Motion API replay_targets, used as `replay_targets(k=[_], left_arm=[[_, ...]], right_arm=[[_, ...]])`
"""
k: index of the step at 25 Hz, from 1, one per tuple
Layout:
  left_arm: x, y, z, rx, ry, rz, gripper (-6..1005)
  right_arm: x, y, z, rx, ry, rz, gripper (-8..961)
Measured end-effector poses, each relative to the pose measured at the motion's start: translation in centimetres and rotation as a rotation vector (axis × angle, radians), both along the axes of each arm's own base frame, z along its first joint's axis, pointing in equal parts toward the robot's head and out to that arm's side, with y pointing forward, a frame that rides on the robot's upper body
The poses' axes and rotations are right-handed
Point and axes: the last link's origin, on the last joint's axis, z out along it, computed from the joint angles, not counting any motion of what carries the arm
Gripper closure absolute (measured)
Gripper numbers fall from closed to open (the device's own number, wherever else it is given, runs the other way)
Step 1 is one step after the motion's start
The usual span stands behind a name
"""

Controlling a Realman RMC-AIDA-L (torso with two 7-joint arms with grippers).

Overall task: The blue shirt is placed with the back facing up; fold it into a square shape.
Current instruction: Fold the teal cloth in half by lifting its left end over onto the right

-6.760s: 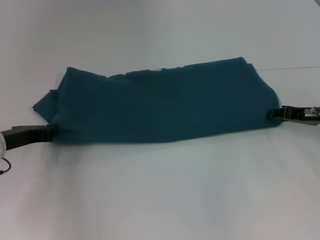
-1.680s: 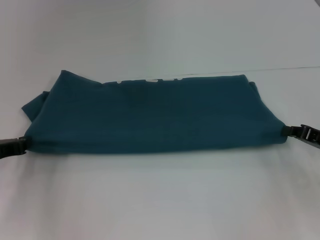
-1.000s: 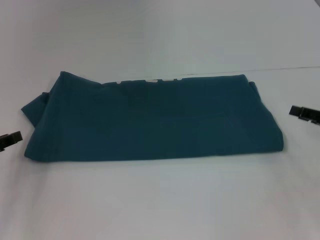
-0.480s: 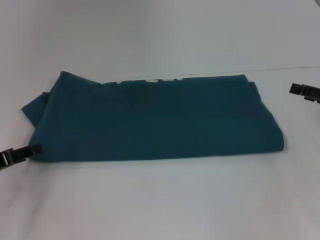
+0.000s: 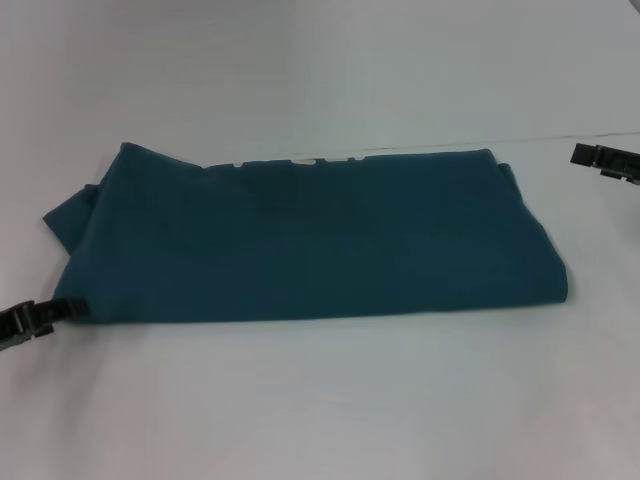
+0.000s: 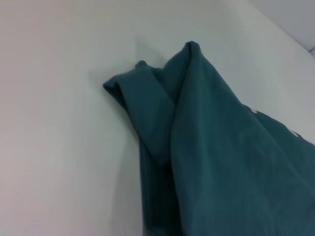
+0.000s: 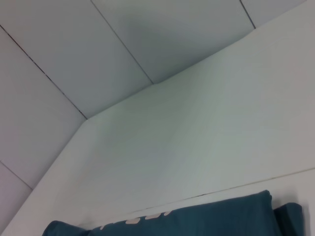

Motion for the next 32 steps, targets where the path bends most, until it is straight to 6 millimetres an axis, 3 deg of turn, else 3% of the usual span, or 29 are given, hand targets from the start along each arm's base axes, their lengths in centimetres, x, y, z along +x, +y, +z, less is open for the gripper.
replay_targets(k=[32], left_arm=[[0.8,2.9,-1.6,-0.001,0.085,0.005,285]], right_arm=[[-0.4,0.5,0.6,0.005,0.005,-0.001,154]])
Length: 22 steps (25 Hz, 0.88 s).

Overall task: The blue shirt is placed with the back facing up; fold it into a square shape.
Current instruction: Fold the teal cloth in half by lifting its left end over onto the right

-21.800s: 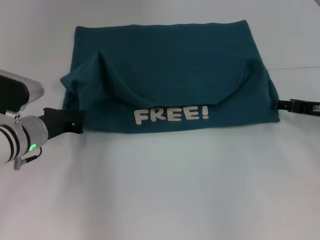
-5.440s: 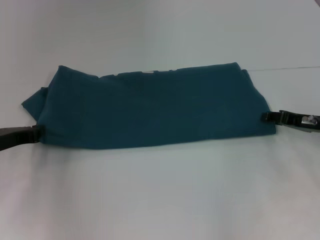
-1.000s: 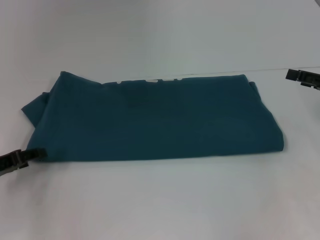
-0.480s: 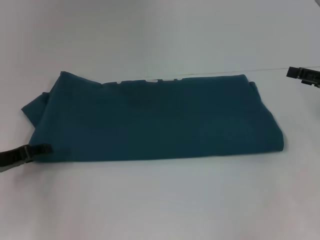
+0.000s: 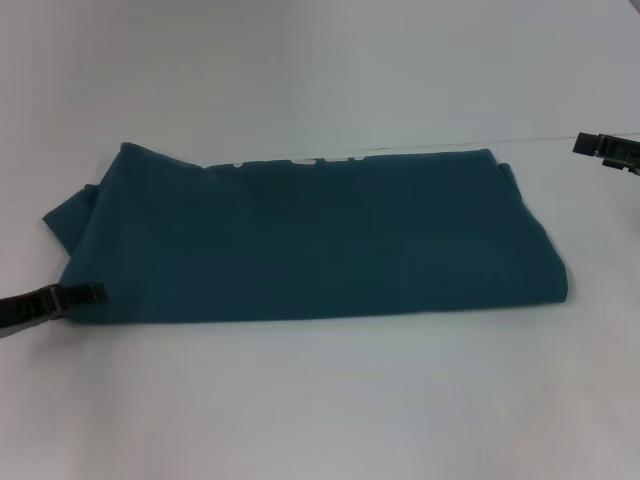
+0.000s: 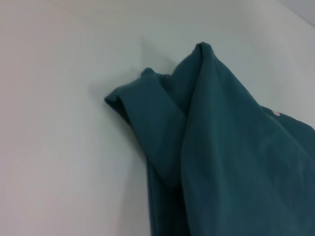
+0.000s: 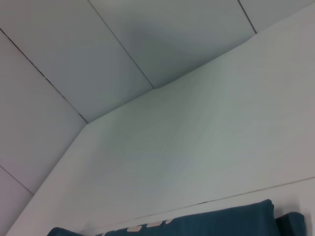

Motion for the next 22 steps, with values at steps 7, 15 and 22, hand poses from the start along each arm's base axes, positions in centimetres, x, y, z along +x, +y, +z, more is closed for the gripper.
replay_targets(k=[7,15,22], left_arm=[[0.10,0.29,-0.13,-0.001,0.030,-0.010,342],[0.15,0.35,-0.14,-0.008,0.042,-0.014,643],[-0.15,0.40,0.20,0.012,0.050,-0.003,879]], right_arm=[[-0.04,0.03,0.00,0.000,0.000,0.001,156],[0.09,-0.10,-0.09,-0.001,0.000,-0.001,159],[0.08,-0.09,-0.34,0.001,-0.001,-0.002,158]])
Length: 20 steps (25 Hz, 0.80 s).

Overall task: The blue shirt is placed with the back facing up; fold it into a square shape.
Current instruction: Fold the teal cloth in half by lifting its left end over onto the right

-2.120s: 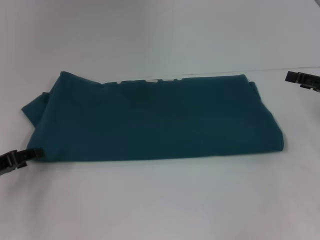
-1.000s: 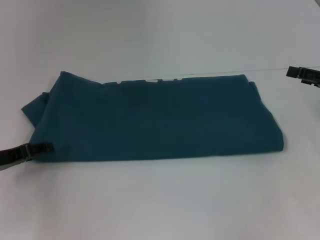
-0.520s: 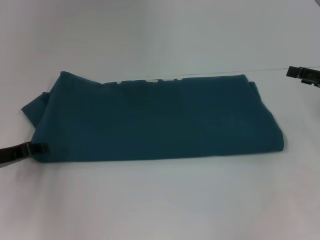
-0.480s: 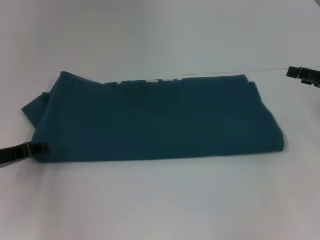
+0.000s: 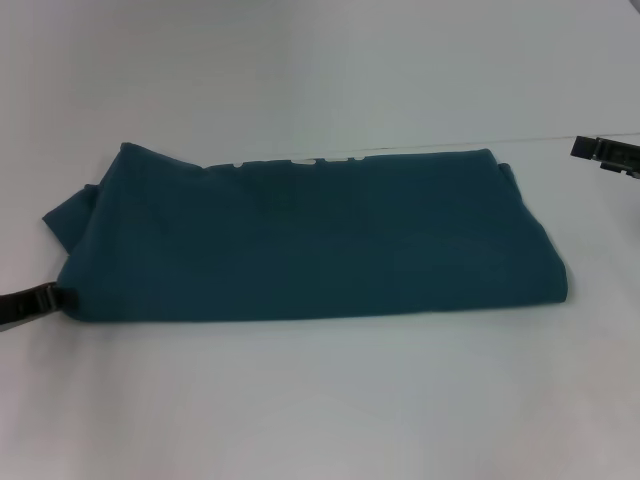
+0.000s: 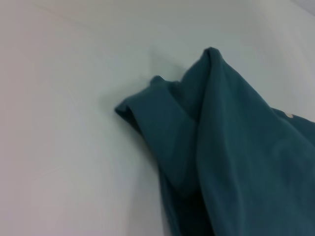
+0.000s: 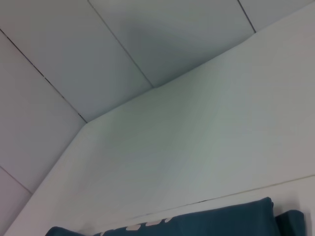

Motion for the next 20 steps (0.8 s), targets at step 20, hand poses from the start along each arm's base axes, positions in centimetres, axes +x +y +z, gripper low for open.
replay_targets(k=[20], left_arm=[[-5.6,-2.3,7.9,0.233,0.068,0.166,955]], right_arm=[[-2.6,2.4,-2.6,-0.012,0.007,0.017,159]])
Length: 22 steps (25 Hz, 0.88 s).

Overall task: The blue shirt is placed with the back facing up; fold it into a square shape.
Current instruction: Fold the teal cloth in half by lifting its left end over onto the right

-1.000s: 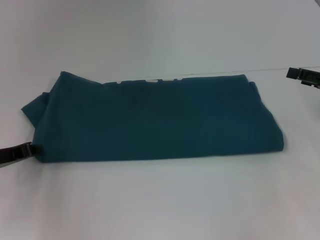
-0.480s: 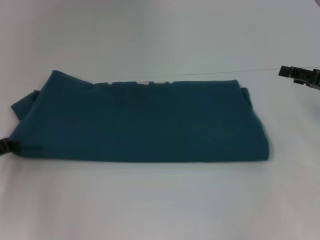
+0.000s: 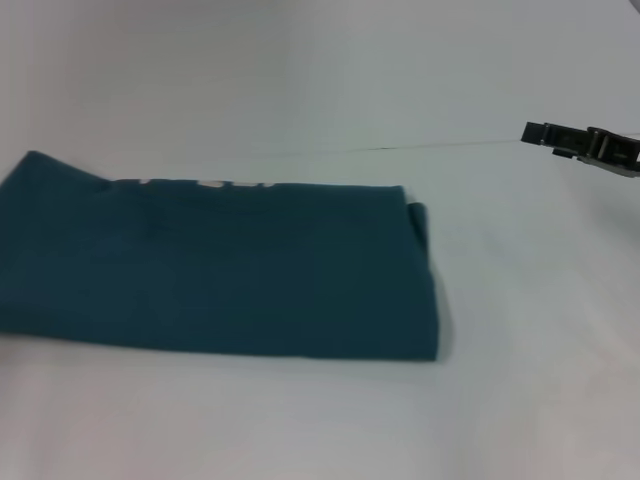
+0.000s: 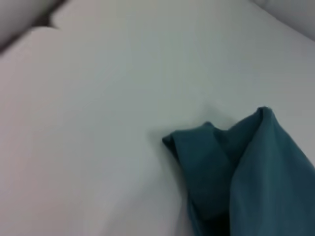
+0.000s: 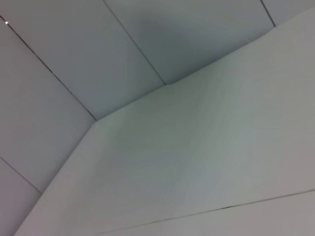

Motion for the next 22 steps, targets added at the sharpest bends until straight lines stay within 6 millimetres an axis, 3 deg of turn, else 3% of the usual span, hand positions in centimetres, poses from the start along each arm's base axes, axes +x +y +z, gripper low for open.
replay_targets(k=[4,8,12,17,22], left_arm=[[-0.6,-0.8,0.8,0.022,-0.003,0.019,955],[0.8,-0.6,0.4,0.018,-0.070,-0.046,955],[5.4,0.7,-0.9,0.001,-0.214,-0.262,956],[14.1,2.7,-3.3,-0.023,-0.414,-0.615,954],[21.0,4.7,-7.1,-0.073,-0.536,-0.808,954]], right_arm=[[-0.3,0.2,-0.2,-0.006,0.002,0.004,162],[-0.1,0.0,-0.2,-0.008,0.002,0.003,163],[0.4,-0.5,-0.3,-0.012,-0.003,-0.002,163],[1.3,-1.2,-0.4,-0.017,-0.005,-0.023,162],[2.1,-2.0,-0.1,-0.024,-0.006,-0.033,162]])
